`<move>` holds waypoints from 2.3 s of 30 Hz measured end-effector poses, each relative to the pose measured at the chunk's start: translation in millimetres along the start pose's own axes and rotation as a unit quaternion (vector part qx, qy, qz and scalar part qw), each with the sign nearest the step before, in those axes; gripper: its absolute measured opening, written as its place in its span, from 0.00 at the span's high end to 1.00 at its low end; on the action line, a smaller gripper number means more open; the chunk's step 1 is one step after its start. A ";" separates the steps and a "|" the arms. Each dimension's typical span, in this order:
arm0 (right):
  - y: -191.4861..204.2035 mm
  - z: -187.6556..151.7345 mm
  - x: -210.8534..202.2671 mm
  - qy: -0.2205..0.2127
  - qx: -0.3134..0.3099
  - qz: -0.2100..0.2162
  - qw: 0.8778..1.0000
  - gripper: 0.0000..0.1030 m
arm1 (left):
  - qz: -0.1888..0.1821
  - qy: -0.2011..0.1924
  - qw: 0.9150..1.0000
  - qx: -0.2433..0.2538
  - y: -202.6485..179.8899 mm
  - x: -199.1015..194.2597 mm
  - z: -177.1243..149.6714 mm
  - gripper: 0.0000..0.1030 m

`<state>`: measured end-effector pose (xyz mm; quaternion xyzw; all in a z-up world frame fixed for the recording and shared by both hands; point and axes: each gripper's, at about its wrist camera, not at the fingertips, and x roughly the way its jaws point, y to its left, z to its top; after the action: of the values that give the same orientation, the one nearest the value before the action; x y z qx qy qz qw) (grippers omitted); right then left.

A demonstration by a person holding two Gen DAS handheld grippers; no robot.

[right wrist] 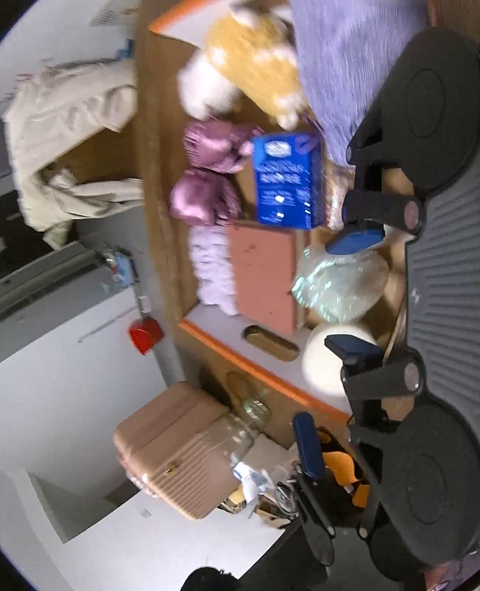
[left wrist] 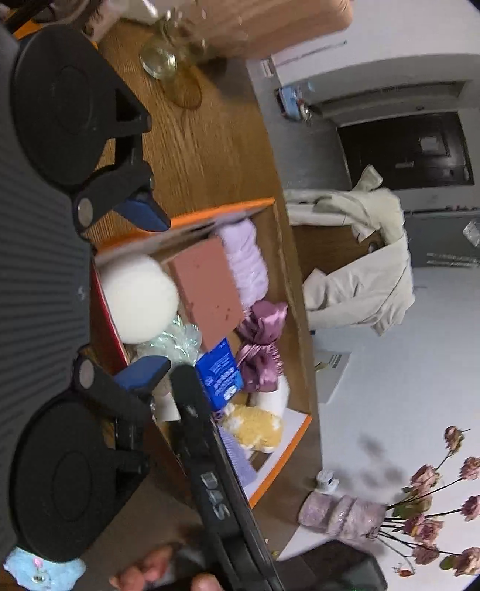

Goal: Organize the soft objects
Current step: 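Carry the white puff with the left tool and clear packet with the right tool into the box, open both, then move both tools to the light-blue plush and grasp it with the left tool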

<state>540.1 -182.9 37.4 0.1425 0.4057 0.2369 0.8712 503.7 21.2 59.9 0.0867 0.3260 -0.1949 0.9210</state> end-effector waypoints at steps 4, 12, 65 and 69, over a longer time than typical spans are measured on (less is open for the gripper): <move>17.4 2.5 -51.6 -0.039 -0.025 -0.012 0.999 0.50 | 0.010 -0.028 0.999 -0.016 0.7 -45.6 9.1 0.26; 52.7 -18.7 -160.2 -0.114 -0.065 -0.029 0.991 0.46 | 0.042 -0.102 0.994 0.004 -29.3 -147.9 14.8 0.24; -51.2 -236.0 -149.7 -0.121 0.058 -0.036 0.990 0.58 | -0.119 0.017 0.977 -0.175 -168.6 -59.6 -133.6 0.58; -58.6 -235.2 -144.0 -0.119 0.075 -0.018 0.990 0.63 | -0.129 0.021 0.974 -0.185 -167.5 -53.2 -132.3 0.63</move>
<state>294.9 -295.4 -44.6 0.2276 0.3183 0.1710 0.9043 321.2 -77.1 -14.0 -0.1241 0.3838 -0.2467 0.8811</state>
